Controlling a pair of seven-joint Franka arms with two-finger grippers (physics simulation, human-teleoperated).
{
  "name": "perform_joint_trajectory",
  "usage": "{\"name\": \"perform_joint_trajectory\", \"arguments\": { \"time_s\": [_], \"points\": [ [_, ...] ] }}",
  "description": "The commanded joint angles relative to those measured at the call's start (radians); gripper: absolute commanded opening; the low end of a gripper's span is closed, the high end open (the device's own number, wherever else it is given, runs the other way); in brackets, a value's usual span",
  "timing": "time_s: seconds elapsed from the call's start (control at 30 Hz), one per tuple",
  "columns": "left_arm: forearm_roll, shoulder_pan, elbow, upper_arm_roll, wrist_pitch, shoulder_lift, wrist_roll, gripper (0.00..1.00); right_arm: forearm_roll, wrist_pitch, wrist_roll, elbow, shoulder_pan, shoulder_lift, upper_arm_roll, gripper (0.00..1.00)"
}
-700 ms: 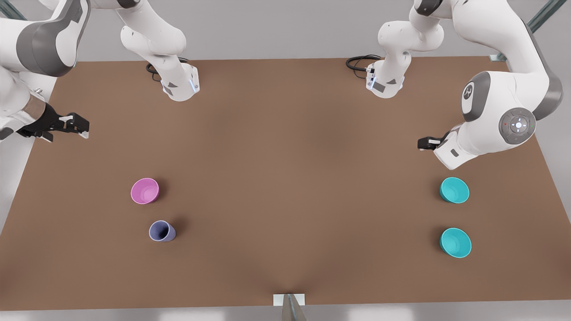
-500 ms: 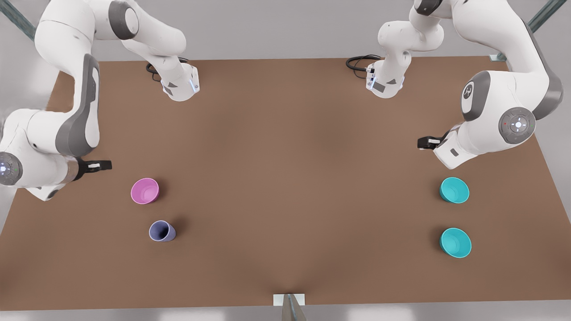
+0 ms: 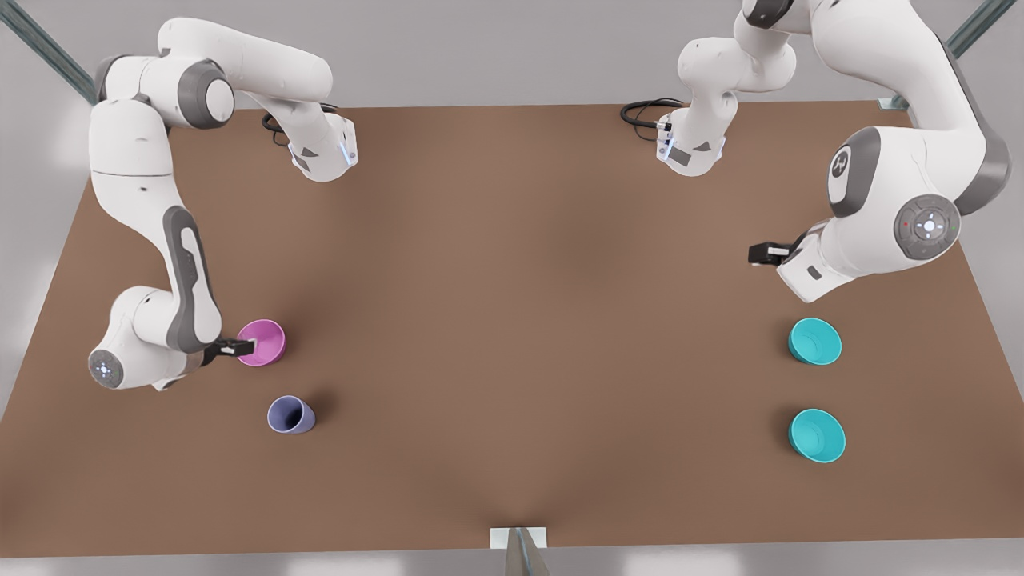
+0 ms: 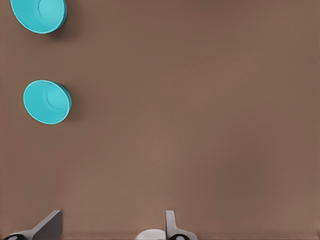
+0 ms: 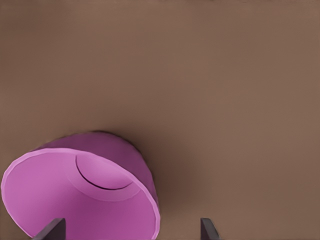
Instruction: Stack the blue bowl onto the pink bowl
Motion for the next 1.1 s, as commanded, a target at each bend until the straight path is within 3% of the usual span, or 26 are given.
{"name": "perform_joint_trajectory", "arguments": {
  "time_s": [0.0, 0.27, 0.3, 0.37, 0.43, 0.47, 0.7, 0.83, 0.9, 1.0, 1.07],
  "points": [
    [-0.001, 0.001, 0.0, 0.0, -0.029, 0.0, -0.006, 1.0, 0.022, 0.117, 0.106, -0.001, -0.004, 0.019, 0.0, 1.0],
    [-0.004, -0.004, 0.0, 0.0, -0.058, 0.003, -0.018, 1.0, 0.026, 0.18, 0.094, -0.091, -0.031, -0.001, 0.006, 1.0],
    [-0.004, -0.004, 0.0, 0.0, -0.058, 0.001, -0.018, 1.0, 0.026, 0.177, 0.094, -0.091, -0.03, -0.006, 0.008, 0.87],
    [-0.004, -0.005, 0.0, 0.0, -0.057, 0.004, -0.018, 1.0, 0.026, 0.174, 0.092, -0.093, -0.025, -0.004, 0.008, 0.4],
    [-0.004, -0.005, 0.0, 0.0, -0.058, 0.004, -0.018, 1.0, 0.026, 0.166, 0.086, -0.094, -0.019, -0.004, 0.009, 0.24],
    [-0.005, -0.005, 0.0, 0.0, -0.058, 0.003, -0.016, 1.0, 0.026, 0.165, 0.085, -0.094, -0.016, -0.004, 0.009, 0.21],
    [-0.005, -0.007, 0.002, -0.008, -0.06, -0.002, -0.018, 1.0, 0.041, 0.085, 0.034, -0.098, -0.045, -0.036, 0.048, 0.21],
    [-0.005, -0.005, 0.002, -0.009, -0.066, -0.002, -0.018, 1.0, 0.069, 0.077, -0.033, -0.268, -0.053, -0.197, 0.086, 0.21],
    [-0.005, -0.007, 0.002, -0.009, -0.066, -0.003, -0.018, 1.0, 0.138, 0.05, -0.086, -0.346, -0.048, -0.296, 0.117, 0.21],
    [-0.005, -0.007, 0.002, -0.009, -0.074, -0.003, -0.018, 1.0, 0.334, 0.011, -0.07, -0.332, -0.025, -0.365, 0.216, 0.21],
    [-0.005, -0.005, 0.002, -0.009, -0.071, -0.002, -0.018, 1.0, 0.426, 0.049, 0.06, -0.262, 0.105, -0.345, 0.233, 0.21]
  ]
}}
